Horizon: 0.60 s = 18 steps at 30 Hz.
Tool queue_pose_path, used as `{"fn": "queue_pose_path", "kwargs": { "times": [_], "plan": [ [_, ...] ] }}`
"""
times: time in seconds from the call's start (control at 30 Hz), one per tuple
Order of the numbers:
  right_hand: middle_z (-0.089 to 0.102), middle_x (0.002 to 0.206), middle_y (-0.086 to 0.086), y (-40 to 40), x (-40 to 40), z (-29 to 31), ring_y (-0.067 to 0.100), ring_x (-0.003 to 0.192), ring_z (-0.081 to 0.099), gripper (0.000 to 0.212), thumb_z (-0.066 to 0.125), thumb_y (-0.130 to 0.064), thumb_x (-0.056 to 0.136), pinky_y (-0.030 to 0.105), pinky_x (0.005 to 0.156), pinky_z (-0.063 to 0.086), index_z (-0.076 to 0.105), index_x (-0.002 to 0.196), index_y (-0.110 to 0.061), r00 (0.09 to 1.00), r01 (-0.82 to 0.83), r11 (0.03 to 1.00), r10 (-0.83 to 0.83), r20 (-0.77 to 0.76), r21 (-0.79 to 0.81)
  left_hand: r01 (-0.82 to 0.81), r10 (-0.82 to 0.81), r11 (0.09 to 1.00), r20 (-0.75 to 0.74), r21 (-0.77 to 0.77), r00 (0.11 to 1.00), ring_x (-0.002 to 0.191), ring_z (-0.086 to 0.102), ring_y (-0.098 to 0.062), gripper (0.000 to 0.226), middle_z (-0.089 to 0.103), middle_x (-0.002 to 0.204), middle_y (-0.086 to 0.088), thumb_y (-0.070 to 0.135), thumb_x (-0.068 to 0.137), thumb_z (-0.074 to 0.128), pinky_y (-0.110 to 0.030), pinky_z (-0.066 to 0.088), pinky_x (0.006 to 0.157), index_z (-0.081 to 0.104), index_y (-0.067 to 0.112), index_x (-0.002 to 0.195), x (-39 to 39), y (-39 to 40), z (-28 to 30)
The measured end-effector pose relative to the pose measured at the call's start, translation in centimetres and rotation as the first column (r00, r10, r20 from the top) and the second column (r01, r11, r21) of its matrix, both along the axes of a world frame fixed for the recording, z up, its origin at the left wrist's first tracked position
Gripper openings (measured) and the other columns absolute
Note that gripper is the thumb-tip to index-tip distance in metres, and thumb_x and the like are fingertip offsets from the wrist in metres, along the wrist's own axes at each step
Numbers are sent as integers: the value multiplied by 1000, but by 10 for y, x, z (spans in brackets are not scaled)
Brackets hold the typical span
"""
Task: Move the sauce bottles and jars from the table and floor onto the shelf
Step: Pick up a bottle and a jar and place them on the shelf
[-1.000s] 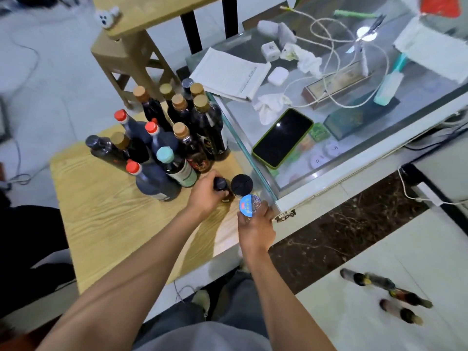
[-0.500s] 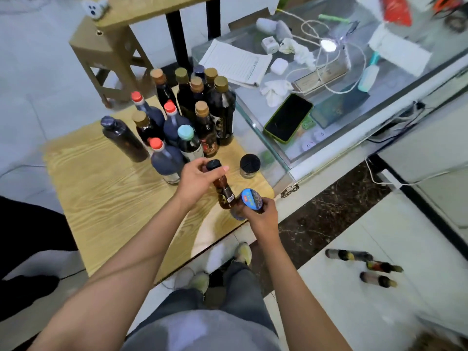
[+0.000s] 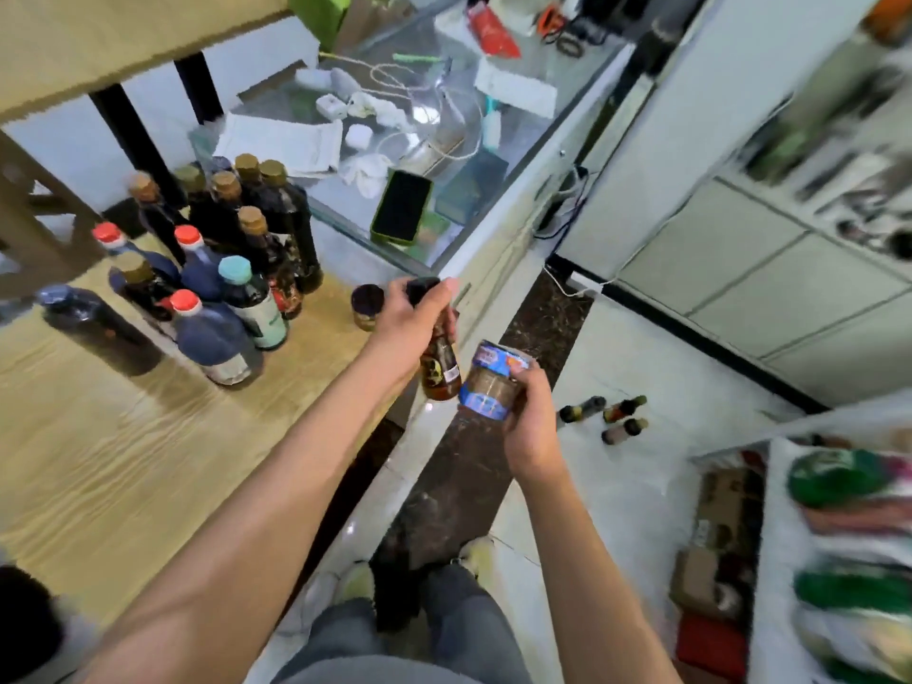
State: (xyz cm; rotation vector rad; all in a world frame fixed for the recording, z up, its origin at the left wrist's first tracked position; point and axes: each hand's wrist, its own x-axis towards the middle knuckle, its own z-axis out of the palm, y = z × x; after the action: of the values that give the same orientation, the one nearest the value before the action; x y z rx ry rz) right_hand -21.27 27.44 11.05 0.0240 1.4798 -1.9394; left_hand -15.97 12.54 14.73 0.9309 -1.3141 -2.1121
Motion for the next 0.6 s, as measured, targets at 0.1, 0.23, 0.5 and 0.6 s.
{"fn": "queue_pose_path", "kwargs": {
  "times": [0.1,0.23,0.5,0.6],
  "plan": [
    [69,81,13,52,-14,27,28,71,67,35,47,-33,84,42,65,55,63,100,-7,994,99,993,-95,58,-71,140,-137,989,-70,55,988,53,54,-21,28,57,64,-8,9,88,57,-34,47,57,35,10,106,-26,45,30],
    [65,86,17,135,-40,58,32,72,64,39,40,-33,95,39,58,52,63,101,-3,973,225,960,-212,88,-166,380,-373,925,-147,25,916,70,55,-23,17,55,81,-12,5,92,46,-40,48,71,36,15,101,-61,115,62],
    [61,83,13,318,-82,111,22,65,65,61,75,-44,61,37,57,51,55,105,-6,903,386,897,-415,-113,-215,520,-570,816,-206,-251,795,85,64,-22,37,64,92,-3,25,78,77,-49,51,89,49,23,102,-144,313,122],
    [61,89,12,396,-94,127,23,72,64,67,76,-44,59,39,61,54,51,111,-8,822,507,835,-543,-174,-213,603,-673,732,-205,-317,710,81,68,-16,32,65,97,-5,23,81,77,-50,56,87,51,21,101,-172,391,140]
  ]
}}
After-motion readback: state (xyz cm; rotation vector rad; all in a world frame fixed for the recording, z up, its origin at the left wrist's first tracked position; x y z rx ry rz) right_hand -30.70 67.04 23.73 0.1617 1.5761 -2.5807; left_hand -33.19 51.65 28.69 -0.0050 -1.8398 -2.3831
